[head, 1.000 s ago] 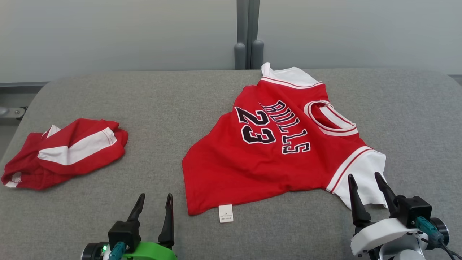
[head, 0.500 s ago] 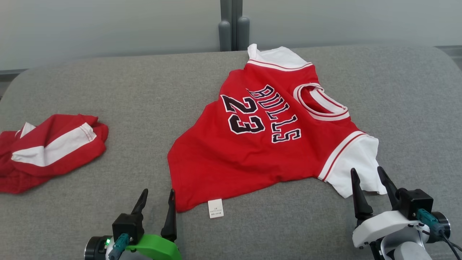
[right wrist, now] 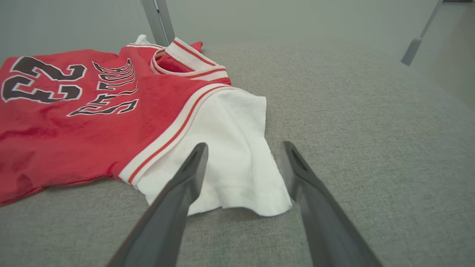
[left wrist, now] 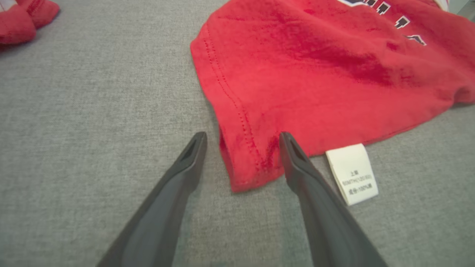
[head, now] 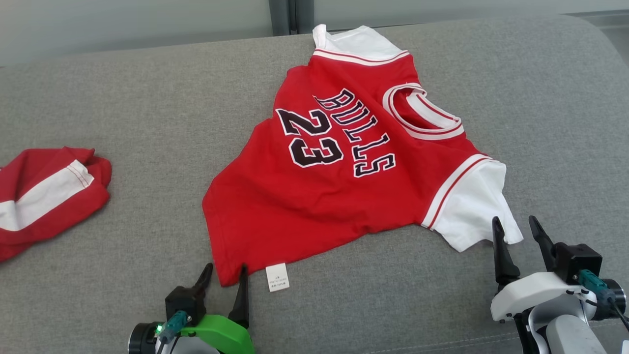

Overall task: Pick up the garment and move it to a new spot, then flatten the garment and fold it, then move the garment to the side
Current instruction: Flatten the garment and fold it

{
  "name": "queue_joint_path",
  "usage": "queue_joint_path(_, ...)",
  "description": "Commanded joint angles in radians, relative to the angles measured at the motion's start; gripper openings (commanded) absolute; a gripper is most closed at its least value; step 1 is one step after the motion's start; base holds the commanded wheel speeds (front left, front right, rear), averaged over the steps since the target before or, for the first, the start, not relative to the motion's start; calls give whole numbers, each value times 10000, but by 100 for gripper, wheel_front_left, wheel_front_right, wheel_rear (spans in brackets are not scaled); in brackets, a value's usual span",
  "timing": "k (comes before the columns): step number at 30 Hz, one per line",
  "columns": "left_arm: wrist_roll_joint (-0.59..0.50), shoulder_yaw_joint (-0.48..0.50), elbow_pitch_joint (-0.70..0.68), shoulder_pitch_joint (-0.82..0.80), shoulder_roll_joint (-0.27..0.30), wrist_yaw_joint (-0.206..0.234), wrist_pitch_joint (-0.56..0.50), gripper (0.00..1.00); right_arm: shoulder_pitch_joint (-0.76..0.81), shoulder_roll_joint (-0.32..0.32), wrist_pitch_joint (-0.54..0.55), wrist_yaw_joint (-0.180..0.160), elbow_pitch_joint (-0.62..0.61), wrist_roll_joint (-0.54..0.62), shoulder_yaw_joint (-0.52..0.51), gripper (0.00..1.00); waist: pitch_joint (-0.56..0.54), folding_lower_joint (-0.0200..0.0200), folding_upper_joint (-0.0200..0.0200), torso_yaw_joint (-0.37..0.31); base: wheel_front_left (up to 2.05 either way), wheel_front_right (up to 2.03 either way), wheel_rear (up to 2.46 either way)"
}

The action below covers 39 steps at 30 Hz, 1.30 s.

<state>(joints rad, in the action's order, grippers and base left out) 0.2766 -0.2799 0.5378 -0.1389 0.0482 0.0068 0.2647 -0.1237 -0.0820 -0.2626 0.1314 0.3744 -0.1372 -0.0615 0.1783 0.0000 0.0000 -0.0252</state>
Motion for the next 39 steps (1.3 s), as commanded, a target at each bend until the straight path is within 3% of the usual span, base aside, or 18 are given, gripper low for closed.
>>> queue_joint_path(1,139,-103,190,-147,43,51,-7,100,-133,-44,-34,-16,90,50,-87,100,154,0,0,-88,0,0,0)
queue_joint_path(2,215,-170,307,-181,44,37,-8,100,-162,-45,-34,-14,149,59,-124,100,170,0,0,-85,0,0,0)
queue_joint_path(4,302,-325,522,-211,43,6,-16,37,-186,-29,-32,-16,256,85,-194,100,203,0,0,-67,0,0,0)
queue_joint_path(5,355,-380,586,-231,41,-2,-21,0,-217,-43,-32,-14,325,64,-232,100,225,0,0,-55,0,0,0)
queue_joint_path(26,-329,269,224,-214,46,-72,-10,0,-750,-25,-33,-14,2220,-127,-902,100,380,0,0,480,0,0,0)
queue_joint_path(27,-349,292,217,-213,44,-89,-10,0,-768,-39,-29,-14,2389,-157,-869,89,374,0,0,513,0,0,0)
queue_joint_path(28,-372,313,201,-211,46,-99,-10,0,-786,-48,-8,-16,2571,-203,-873,30,355,0,0,545,0,0,0)
queue_joint_path(29,-378,321,192,-201,46,-111,-10,0,-795,-70,-6,-16,2720,-261,-885,0,327,0,0,578,0,0,0)
queue_joint_path(34,-254,317,36,-61,44,-150,-9,0,-613,-178,-13,-16,2481,-541,-897,0,-142,0,0,713,0,0,0)
queue_joint_path(39,-471,528,-940,-104,46,-539,-6,0,-597,-149,-32,-16,759,-1022,-902,0,-911,0,0,678,0,0,0)
